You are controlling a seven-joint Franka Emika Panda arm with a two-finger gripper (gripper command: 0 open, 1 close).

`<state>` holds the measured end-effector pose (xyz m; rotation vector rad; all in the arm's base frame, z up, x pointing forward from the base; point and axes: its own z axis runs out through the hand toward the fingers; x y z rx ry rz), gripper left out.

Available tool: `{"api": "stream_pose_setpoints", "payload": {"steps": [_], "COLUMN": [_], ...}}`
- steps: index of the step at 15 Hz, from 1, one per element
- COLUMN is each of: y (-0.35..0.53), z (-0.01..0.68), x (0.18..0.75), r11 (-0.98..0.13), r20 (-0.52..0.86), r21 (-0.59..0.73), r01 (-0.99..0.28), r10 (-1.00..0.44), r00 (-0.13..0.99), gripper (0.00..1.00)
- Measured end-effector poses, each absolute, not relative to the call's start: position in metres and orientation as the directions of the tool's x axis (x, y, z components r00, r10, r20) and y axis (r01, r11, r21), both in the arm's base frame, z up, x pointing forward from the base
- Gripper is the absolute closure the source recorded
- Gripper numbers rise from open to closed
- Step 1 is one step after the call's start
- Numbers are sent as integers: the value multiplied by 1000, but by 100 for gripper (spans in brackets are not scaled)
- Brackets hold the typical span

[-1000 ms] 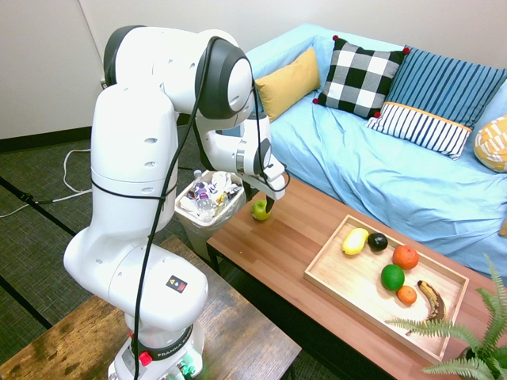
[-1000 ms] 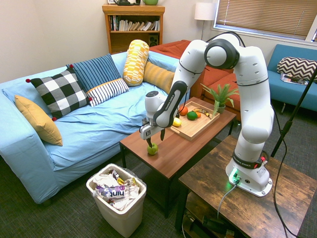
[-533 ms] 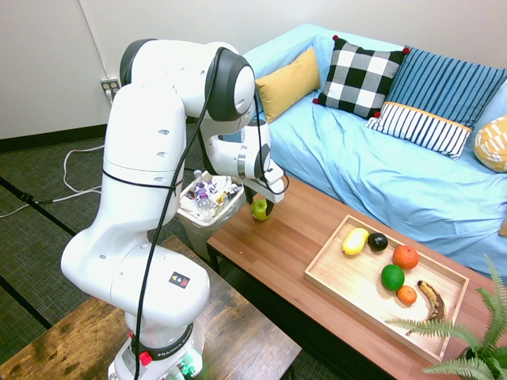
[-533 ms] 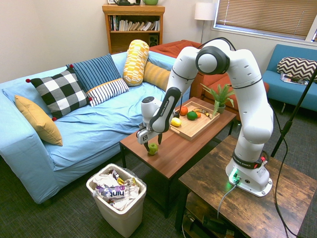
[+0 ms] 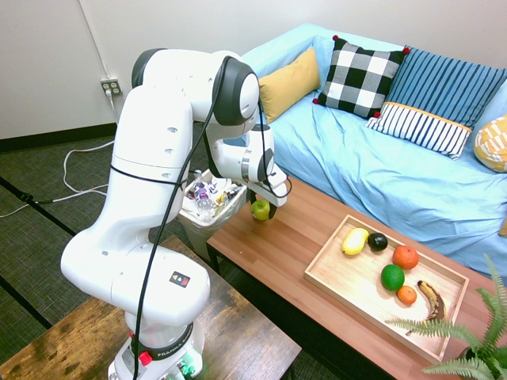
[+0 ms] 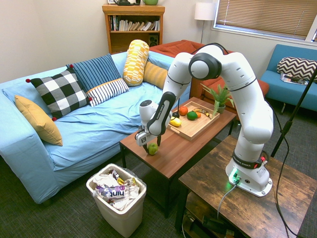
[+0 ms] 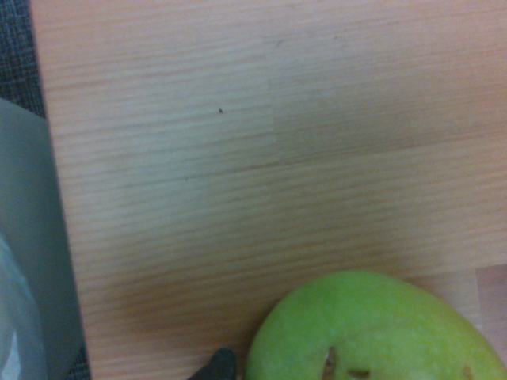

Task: Put the apple in the tray

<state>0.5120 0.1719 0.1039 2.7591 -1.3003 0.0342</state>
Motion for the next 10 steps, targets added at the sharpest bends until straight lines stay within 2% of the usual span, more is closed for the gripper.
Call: {"api": "stream_pose_setpoints", "payload": {"steps": [10], "y": [166], "z": [117], "x": [518], "r11": [-614], "r20": [45], "r21": [67], "r01": [-787], "r10": [-786], "r00": [617], "gripper": [100]}}
